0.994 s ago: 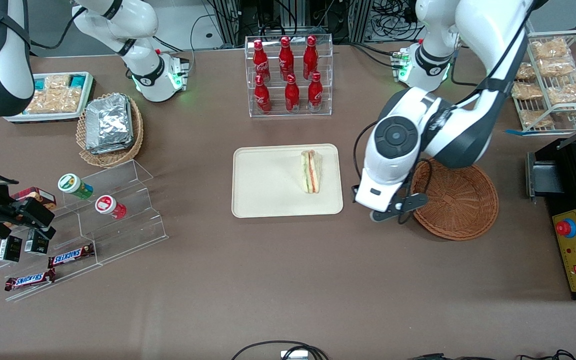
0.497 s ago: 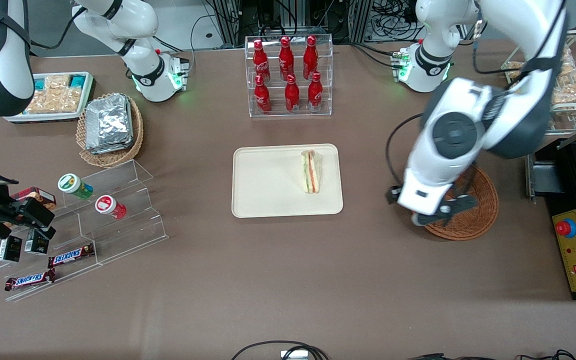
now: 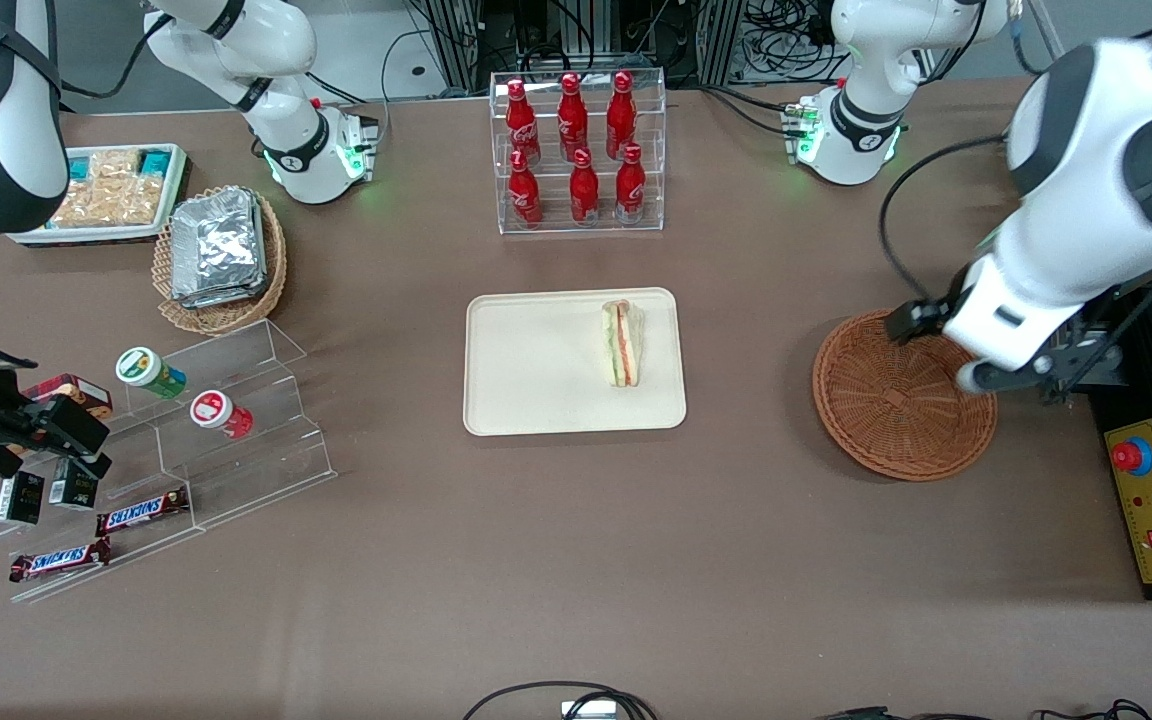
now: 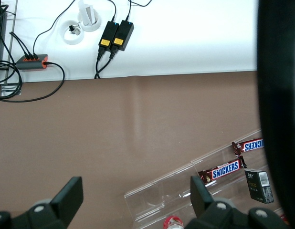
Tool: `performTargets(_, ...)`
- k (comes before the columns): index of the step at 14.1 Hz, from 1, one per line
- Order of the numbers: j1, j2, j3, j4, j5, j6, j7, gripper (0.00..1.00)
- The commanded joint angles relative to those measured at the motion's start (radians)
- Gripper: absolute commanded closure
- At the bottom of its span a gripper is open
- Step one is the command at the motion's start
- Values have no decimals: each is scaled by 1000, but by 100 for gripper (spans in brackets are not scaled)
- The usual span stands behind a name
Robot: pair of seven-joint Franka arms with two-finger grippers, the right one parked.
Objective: Place sandwich from basket to tray
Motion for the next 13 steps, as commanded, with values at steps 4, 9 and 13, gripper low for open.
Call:
performTargets(4,9,-123,82,-43,-23,-83,257,0)
performTargets(9,66,-155,82,-44,-50,-85,381,0)
performTargets(13,64,-160,82,-43,-49,-85,411,0)
